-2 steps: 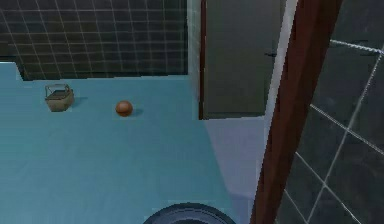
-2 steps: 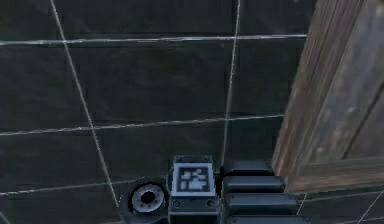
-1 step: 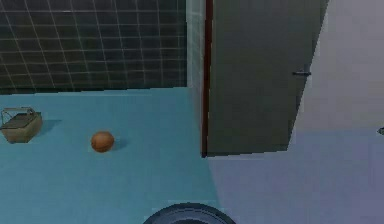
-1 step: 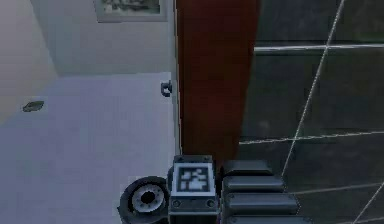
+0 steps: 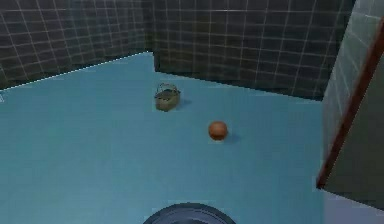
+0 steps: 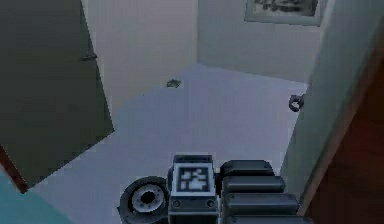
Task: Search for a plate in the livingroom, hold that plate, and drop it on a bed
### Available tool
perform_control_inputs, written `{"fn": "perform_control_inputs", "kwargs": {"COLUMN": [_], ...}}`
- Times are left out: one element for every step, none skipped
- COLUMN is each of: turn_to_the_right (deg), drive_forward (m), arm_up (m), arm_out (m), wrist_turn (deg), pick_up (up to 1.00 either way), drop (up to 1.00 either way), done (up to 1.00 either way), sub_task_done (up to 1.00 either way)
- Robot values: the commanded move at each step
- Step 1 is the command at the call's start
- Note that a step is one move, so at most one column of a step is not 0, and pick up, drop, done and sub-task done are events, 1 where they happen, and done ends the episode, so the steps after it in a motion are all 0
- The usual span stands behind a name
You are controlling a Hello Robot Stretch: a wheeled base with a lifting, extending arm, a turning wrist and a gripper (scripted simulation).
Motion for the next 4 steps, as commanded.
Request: {"fn": "perform_control_inputs", "kwargs": {"turn_to_the_right": [0.0,45.0,27.0,0.0], "drive_forward": [0.05,0.0,0.0,0.25], "arm_up": [0.0,0.0,0.0,0.0], "arm_out": [0.0,0.0,0.0,0.0], "wrist_turn": [0.0,0.0,0.0,0.0], "pick_up": [0.0,0.0,0.0,0.0], "drop": [0.0,0.0,0.0,0.0], "done": [0.0,0.0,0.0,0.0], "sub_task_done": [0.0,0.0,0.0,0.0]}}
